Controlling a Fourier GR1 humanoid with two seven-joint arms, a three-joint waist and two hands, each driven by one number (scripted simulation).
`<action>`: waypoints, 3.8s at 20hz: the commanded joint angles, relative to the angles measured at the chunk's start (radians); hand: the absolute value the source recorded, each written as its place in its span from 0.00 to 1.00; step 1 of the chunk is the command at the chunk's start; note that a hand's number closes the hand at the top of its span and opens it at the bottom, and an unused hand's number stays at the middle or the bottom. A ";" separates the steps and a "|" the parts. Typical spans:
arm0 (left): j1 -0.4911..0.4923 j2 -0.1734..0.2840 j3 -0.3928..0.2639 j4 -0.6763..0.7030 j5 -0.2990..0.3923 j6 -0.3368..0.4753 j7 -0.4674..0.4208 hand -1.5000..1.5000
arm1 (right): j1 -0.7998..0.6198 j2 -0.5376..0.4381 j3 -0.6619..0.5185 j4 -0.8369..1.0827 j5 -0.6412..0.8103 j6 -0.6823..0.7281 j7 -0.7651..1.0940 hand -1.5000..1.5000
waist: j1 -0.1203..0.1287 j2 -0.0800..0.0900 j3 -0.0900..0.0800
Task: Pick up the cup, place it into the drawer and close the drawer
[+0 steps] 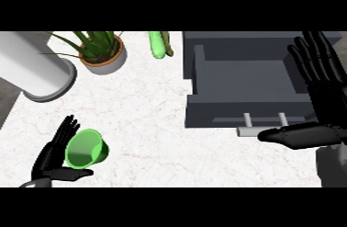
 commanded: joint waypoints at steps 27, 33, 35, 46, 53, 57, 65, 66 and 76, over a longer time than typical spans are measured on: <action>-0.174 -0.067 -0.046 0.232 -0.038 -0.198 -0.255 1.00 | -0.041 -0.029 -0.036 0.048 -0.017 0.020 0.001 0.00 | -0.003 0.006 -0.002; -0.173 -0.097 -0.010 0.149 -0.049 0.208 -0.373 1.00 | 0.016 -0.027 -0.012 -0.026 -0.029 0.040 0.026 0.00 | -0.019 0.003 -0.002; -0.204 -0.086 0.029 0.157 -0.021 0.234 -0.359 1.00 | 0.052 -0.016 -0.007 -0.013 -0.024 0.052 -0.020 0.00 | -0.020 0.005 -0.002; -0.319 -0.165 0.126 0.092 0.107 0.160 -0.335 1.00 | 0.006 -0.053 -0.072 0.026 -0.053 0.054 -0.013 0.00 | -0.005 0.001 0.001; -0.420 -0.240 0.032 -0.085 0.085 0.222 -0.166 1.00 | 0.054 -0.052 -0.059 -0.044 -0.043 0.047 0.032 0.00 | 0.013 -0.013 0.003; -0.542 -0.298 -0.026 -0.191 0.082 0.270 0.031 1.00 | 0.021 -0.028 -0.032 -0.001 0.009 0.008 0.029 0.00 | 0.020 -0.014 0.004; -0.667 -0.300 -0.160 -0.395 0.140 0.402 0.351 1.00 | 0.021 -0.045 -0.062 -0.008 -0.022 0.029 0.020 0.00 | 0.008 -0.009 0.003; -0.706 -0.300 -0.222 -0.402 0.173 0.472 0.400 1.00 | -0.015 -0.027 -0.045 0.048 0.007 0.008 0.001 0.00 | 0.008 -0.009 0.003; -1.039 -0.301 -0.297 -0.119 0.238 0.672 0.597 1.00 | 0.021 -0.014 -0.023 0.021 0.021 0.025 -0.049 0.00 | -0.039 0.005 0.003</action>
